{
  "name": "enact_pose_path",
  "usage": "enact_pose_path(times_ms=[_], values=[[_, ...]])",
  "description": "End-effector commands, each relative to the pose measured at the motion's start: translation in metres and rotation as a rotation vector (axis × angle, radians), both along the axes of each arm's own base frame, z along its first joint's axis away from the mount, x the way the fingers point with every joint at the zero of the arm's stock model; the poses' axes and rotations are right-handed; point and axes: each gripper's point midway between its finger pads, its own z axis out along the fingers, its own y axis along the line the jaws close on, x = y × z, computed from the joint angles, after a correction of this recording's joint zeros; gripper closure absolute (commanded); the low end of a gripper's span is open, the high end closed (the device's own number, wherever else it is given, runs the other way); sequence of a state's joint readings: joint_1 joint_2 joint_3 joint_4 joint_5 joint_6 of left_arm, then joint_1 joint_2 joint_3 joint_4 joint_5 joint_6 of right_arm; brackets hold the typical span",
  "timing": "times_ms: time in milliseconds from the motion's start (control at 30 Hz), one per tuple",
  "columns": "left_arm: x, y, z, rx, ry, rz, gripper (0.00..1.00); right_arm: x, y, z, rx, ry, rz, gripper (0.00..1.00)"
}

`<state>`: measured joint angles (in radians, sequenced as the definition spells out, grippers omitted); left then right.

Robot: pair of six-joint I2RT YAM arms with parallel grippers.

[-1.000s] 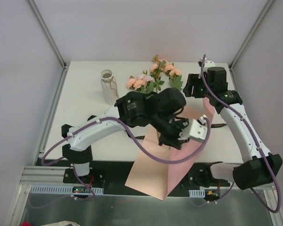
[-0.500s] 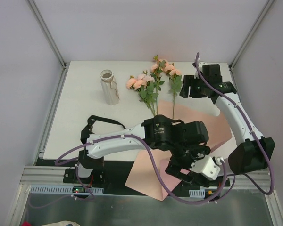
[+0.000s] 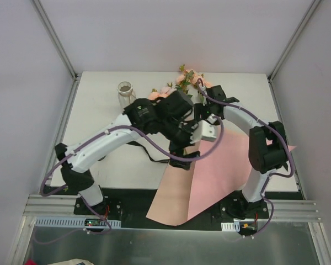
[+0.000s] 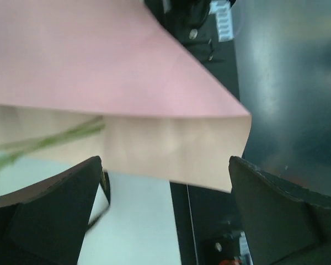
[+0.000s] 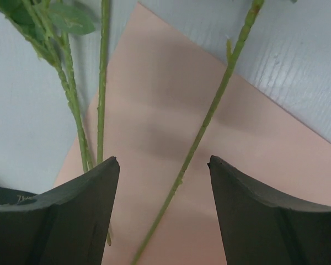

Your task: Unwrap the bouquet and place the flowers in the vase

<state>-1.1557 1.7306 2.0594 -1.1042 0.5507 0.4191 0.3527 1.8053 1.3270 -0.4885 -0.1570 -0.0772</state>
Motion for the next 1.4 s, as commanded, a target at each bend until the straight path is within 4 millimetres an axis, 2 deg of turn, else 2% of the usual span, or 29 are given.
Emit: enact_pose_path(times_ms=[0,33,100,200,233,300,333,433,567,600,733,867,900,967,1000,1067,1100,1133,1200,1233,1300,1333,1367], values=[[0.019,0.046,0.002,-0.018,0.045,0.129,0.01,0.023,-0.001,0.001,-0.016,-0.076,-0.047,0.31],[0.019,0.059,-0.004,-0.005,0.054,0.149,0.01,0.024,-0.004,-0.004,-0.030,-0.068,-0.054,0.30],[0.033,0.077,-0.012,0.006,0.035,0.197,0.01,0.026,-0.011,-0.010,-0.068,-0.066,-0.073,0.32],[0.033,0.103,-0.038,0.065,0.009,0.217,0.01,0.023,-0.017,-0.021,-0.096,-0.052,-0.084,0.37],[0.028,0.112,-0.053,0.098,0.016,0.212,0.01,0.023,-0.018,-0.024,-0.102,-0.044,-0.087,0.38],[0.029,0.116,-0.066,0.115,0.004,0.221,0.01,0.023,-0.019,-0.030,-0.111,-0.029,-0.089,0.41],[0.028,0.121,-0.081,0.147,0.007,0.233,0.01,0.023,-0.019,-0.034,-0.114,-0.024,-0.089,0.43],[0.045,0.125,-0.102,0.189,-0.066,0.290,0.01,0.023,-0.019,-0.042,-0.126,-0.012,-0.092,0.50],[0.053,0.125,-0.116,0.235,-0.078,0.306,0.01,0.027,-0.024,-0.048,-0.155,-0.018,-0.104,0.57],[0.053,0.126,-0.120,0.248,-0.074,0.309,0.01,0.028,-0.025,-0.050,-0.159,-0.015,-0.107,0.62],[0.050,0.127,-0.148,0.294,-0.040,0.297,0.01,0.031,-0.025,-0.045,-0.149,-0.028,-0.116,0.78],[0.064,0.116,-0.163,0.281,-0.060,0.334,0.01,0.038,-0.020,-0.030,-0.108,-0.066,-0.142,0.93],[0.074,0.119,-0.159,0.266,-0.028,0.379,0.01,0.041,-0.016,-0.020,-0.088,-0.092,-0.142,0.99],[0.092,0.119,-0.137,0.192,0.033,0.463,0.01,0.049,-0.012,-0.004,-0.059,-0.143,-0.154,0.99],[0.111,0.127,-0.124,0.146,0.042,0.528,0.01,0.053,-0.010,0.016,-0.035,-0.193,-0.157,0.99],[0.127,0.140,-0.101,0.080,-0.001,0.583,0.01,0.060,0.001,0.041,0.032,-0.250,-0.133,0.99],[0.135,0.146,-0.084,0.035,-0.013,0.613,0.01,0.062,0.005,0.063,0.059,-0.298,-0.128,0.99],[0.145,0.163,-0.067,-0.013,-0.034,0.671,0.01,0.063,0.009,0.075,0.078,-0.327,-0.120,0.99],[0.154,0.179,-0.039,-0.068,-0.053,0.722,0.01,0.068,0.020,0.118,0.131,-0.420,-0.102,0.99],[0.165,0.199,-0.028,-0.092,-0.072,0.792,0.01,0.070,0.023,0.133,0.147,-0.452,-0.096,0.99],[0.174,0.216,-0.011,-0.126,-0.103,0.842,0.01,0.070,0.035,0.177,0.196,-0.548,-0.069,0.99],[0.184,0.236,-0.005,-0.140,-0.121,0.915,0.01,0.069,0.040,0.191,0.215,-0.583,-0.057,0.99],[0.188,0.245,0.000,-0.151,-0.128,0.949,0.01,0.068,0.045,0.214,0.252,-0.640,-0.043,0.99]])
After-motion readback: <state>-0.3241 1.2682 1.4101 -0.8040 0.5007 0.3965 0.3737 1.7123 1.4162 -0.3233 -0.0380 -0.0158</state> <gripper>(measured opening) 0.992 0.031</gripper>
